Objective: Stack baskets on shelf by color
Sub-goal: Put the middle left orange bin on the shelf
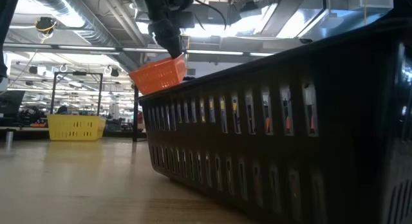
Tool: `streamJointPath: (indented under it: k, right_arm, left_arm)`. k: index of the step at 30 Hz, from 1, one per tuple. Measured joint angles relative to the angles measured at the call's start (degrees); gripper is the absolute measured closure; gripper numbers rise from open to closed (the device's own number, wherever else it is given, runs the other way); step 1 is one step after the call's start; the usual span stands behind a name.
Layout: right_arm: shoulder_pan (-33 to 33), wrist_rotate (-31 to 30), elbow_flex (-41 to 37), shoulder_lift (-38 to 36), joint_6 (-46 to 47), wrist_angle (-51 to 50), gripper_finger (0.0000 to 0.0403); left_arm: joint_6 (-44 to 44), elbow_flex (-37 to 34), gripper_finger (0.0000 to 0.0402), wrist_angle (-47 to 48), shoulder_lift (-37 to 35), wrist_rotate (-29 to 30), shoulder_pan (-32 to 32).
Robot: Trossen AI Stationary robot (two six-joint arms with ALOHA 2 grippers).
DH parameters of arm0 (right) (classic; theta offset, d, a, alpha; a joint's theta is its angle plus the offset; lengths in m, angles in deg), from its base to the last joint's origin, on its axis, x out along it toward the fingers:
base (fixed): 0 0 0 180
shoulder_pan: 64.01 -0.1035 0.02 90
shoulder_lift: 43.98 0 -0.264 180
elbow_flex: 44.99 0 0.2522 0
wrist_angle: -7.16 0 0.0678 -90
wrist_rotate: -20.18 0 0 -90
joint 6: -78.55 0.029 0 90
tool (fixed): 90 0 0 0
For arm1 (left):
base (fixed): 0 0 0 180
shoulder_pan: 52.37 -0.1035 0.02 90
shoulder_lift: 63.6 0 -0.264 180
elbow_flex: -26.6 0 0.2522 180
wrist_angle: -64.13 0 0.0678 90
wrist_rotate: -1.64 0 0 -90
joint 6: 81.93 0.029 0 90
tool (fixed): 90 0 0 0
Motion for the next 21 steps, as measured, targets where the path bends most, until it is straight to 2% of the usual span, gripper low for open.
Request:
streamJointPath:
  k: [10,14,21]
  right_arm:
    - [0.0,-4.9,0.0,0.0,4.5,0.7,0.0325]
    - [0.0,-5.2,0.0,0.0,5.8,0.8,0.0325]
    - [0.0,-5.2,0.0,0.0,5.9,0.8,0.0325]
  left_arm:
    - [1.4,-0.7,0.0401,-3.4,0.4,-0.5,-3.1]
    - [2.7,-1.7,0.0401,-5.0,1.8,-3.0,-3.7]
    - [4.2,-1.7,0.0401,-8.2,5.0,-0.9,-4.2]
